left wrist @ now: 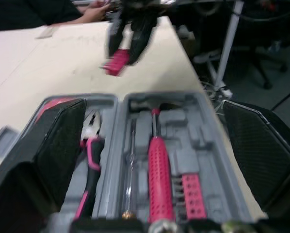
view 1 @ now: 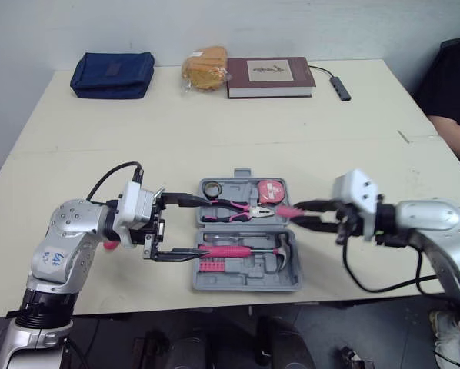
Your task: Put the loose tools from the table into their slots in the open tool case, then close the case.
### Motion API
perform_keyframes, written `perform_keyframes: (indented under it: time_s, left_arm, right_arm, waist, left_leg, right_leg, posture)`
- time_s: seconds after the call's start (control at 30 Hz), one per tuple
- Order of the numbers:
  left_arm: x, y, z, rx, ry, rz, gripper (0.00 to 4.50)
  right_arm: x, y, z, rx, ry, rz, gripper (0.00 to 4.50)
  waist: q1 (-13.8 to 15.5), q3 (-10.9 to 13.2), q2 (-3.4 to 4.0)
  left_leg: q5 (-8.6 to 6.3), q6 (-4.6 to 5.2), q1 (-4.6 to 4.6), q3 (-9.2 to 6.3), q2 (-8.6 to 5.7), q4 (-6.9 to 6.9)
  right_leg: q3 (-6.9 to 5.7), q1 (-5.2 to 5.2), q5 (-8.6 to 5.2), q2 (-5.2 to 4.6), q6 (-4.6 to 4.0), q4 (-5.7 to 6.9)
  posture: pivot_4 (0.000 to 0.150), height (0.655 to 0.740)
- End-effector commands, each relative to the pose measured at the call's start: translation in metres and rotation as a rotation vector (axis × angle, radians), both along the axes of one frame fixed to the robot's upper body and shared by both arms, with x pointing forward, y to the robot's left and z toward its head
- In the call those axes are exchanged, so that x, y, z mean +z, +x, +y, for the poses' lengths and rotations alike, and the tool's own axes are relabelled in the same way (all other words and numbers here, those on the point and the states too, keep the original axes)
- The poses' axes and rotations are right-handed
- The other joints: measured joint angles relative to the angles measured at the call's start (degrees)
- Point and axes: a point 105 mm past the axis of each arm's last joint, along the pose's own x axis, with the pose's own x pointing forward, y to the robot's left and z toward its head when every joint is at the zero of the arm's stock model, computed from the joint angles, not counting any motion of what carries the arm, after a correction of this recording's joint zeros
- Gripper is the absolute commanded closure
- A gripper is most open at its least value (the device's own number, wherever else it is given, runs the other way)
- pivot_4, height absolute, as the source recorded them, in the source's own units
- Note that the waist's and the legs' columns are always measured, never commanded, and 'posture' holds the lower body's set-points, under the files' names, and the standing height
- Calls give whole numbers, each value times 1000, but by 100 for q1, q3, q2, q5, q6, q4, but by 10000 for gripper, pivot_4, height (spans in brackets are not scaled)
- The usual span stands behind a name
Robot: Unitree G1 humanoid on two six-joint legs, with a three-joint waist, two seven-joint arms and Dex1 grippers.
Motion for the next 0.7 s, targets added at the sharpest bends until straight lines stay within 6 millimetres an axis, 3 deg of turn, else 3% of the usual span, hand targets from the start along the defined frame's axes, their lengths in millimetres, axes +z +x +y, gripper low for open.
perform_keyframes:
  time_s: [0.03,0.1,0.27,0.7]
  left_arm:
    - [-6,-13,5,-46,28,16,0]
    - [-10,-23,10,-93,35,106,0]
    - [-12,-25,9,-89,47,114,0]
    - [-18,-32,5,-65,59,117,0]
  right_arm:
    - [0,-22,27,70,-27,69,37141]
    - [-11,-34,40,132,-68,124,37142]
    - [-27,-34,48,113,-165,120,37142]
    - [-38,-36,44,108,-287,167,37142]
  waist:
    - [21,1,-2]
    - [15,1,-3]
    - [107,1,-3]
    - [105,3,-6]
  left_leg:
    - [-1,2,-5,-4,-1,2]
    - [-6,2,-9,-13,-2,3]
    - [-7,0,-25,-35,-4,7]
    - [-6,3,-27,-35,-5,9]
  right_leg:
    - [-5,-1,0,-5,0,1]
    - [-10,-2,0,-8,0,-2]
    - [-35,-1,-3,-10,-6,-19]
    - [-44,3,-2,-3,-5,-6]
  posture:
    - [1500,7400]
    - [1500,7400]
    - [1500,7400]
    - [1500,7400]
